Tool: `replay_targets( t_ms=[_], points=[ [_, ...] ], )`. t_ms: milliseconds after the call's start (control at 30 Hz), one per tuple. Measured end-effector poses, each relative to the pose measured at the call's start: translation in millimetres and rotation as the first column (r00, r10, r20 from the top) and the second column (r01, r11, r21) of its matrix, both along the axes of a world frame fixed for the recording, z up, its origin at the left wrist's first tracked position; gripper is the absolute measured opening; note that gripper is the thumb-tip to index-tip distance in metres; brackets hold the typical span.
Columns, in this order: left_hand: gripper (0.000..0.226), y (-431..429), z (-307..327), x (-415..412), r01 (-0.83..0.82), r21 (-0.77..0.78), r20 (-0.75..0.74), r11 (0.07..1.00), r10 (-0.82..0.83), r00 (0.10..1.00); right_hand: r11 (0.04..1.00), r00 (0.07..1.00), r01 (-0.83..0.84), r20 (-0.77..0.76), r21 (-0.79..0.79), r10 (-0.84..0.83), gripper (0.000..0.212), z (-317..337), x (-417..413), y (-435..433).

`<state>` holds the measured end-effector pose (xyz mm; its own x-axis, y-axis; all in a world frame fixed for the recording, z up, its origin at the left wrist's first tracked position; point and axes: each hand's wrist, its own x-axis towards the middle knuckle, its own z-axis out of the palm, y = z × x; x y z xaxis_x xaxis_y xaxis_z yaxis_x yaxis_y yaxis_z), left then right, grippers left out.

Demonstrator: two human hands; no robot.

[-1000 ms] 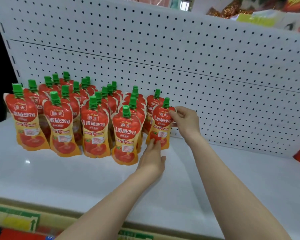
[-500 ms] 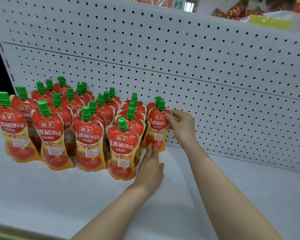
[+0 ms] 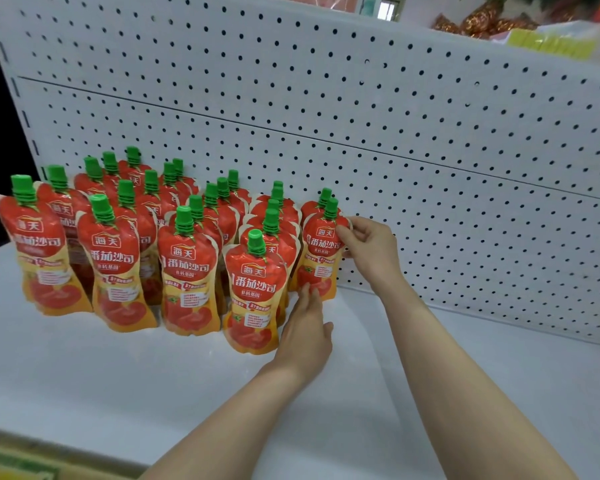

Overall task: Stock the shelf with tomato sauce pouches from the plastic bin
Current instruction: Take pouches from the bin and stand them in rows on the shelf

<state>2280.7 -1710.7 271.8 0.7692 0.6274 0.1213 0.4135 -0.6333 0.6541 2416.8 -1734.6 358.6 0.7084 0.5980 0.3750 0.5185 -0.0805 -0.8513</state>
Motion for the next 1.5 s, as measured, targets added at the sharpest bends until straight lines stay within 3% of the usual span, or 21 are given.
replay_targets(
  t_ms=[333, 500, 733, 933, 1100, 1267, 1500],
  points=[
    [0.069, 1, 0, -3, 0.026, -0.032, -0.010, 0.999, -0.026, 1.000, 1.000, 1.000, 0.002, -0.012, -0.029, -0.002, 0.012, -4, -6, -11],
    [0.062, -8, 8, -11, 0.056, -0.062, 0.034, 0.996, -0.054, 0.998, 0.979, 0.982, 0.174, 0.095, -0.110, -0.164, 0.035, -7, -15, -51],
    [0.045, -49, 31, -45, 0.124, 0.031, 0.217, 0.992, -0.128, 0.968, 0.941, 0.936, 0.260, 0.294, -0.216, -0.192, 0.029, -11, -49, -138],
    [0.036, -107, 38, -85, 0.137, 0.068, 0.410, 0.988, -0.153, 0.899, 0.949, 0.881, 0.266, 0.441, -0.168, -0.169, 0.024, -23, -88, -223],
    [0.033, -158, 32, -113, 0.168, 0.060, 0.488, 0.984, -0.176, 0.855, 0.946, 0.826, 0.303, 0.526, -0.116, -0.201, 0.022, -43, -112, -293],
    [0.030, -203, 12, -136, 0.194, 0.007, 0.505, 0.981, -0.171, 0.846, 0.937, 0.799, 0.329, 0.562, -0.116, -0.211, 0.019, -76, -139, -352],
    [0.028, -246, -38, -156, 0.338, 0.017, 0.455, 0.941, -0.308, 0.835, 0.929, 0.792, 0.357, 0.559, -0.095, -0.247, 0.017, -146, -175, -405]
  ],
)
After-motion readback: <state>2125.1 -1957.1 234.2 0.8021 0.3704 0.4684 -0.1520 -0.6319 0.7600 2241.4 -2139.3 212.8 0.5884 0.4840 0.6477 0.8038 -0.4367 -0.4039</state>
